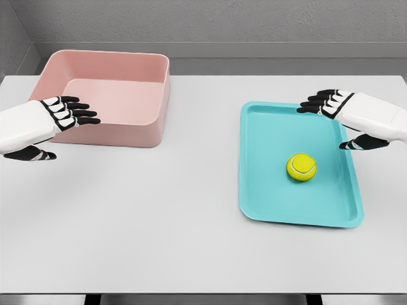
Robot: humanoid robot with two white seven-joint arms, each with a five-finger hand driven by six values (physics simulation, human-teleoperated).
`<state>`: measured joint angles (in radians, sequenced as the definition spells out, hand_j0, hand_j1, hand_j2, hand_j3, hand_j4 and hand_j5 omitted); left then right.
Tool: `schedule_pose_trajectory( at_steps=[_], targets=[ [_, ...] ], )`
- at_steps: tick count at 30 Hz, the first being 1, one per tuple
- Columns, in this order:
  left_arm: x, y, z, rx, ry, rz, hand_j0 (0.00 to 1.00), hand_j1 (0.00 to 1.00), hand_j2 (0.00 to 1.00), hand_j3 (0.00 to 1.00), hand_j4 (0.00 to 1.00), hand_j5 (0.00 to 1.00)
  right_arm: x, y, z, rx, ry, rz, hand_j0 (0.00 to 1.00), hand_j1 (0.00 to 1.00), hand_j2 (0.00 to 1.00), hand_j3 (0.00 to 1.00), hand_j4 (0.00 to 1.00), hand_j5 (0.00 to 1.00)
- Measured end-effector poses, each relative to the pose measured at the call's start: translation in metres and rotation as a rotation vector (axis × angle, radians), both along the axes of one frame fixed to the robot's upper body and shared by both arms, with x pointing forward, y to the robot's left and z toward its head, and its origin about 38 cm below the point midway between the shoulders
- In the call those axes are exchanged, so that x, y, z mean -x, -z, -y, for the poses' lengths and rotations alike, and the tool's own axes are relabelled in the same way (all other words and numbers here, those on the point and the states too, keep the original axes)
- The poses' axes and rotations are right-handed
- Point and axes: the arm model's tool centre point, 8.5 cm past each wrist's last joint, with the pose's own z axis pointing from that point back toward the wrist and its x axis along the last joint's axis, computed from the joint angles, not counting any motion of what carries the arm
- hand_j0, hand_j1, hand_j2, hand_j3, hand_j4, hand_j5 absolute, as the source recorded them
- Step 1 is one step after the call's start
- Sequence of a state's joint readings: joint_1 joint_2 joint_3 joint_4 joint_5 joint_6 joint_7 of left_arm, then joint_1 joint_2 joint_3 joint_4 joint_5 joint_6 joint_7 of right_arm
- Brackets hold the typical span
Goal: Put the tennis from the blue tray into the pink basket with both arms
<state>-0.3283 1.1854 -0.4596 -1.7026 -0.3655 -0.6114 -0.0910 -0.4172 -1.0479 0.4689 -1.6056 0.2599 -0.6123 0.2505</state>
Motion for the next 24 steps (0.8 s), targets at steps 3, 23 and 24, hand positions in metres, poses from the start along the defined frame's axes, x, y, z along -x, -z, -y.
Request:
schedule_pose_trajectory(
  at_steps=[3, 23, 24],
  targets=[
    [0.000, 0.000, 0.000, 0.000, 0.000, 0.000, 1.00, 1.00, 1.00, 1.00, 1.00, 1.00, 0.000, 0.001, 0.000, 0.000, 0.001, -0.004, 1.00, 1.00, 1.00, 1.00, 1.00, 1.00],
    [0.001, 0.003, 0.001, -0.002, 0.004, -0.008, 1.00, 1.00, 1.00, 1.00, 1.00, 1.00, 0.012, 0.020, -0.006, 0.163, -0.066, -0.196, 1.00, 1.00, 1.00, 1.00, 1.00, 1.00],
    [0.002, 0.003, 0.001, -0.002, 0.005, -0.008, 1.00, 1.00, 1.00, 1.00, 1.00, 1.00, 0.012, 0.019, -0.009, 0.168, -0.075, -0.193, 1.00, 1.00, 1.00, 1.00, 1.00, 1.00]
  ],
)
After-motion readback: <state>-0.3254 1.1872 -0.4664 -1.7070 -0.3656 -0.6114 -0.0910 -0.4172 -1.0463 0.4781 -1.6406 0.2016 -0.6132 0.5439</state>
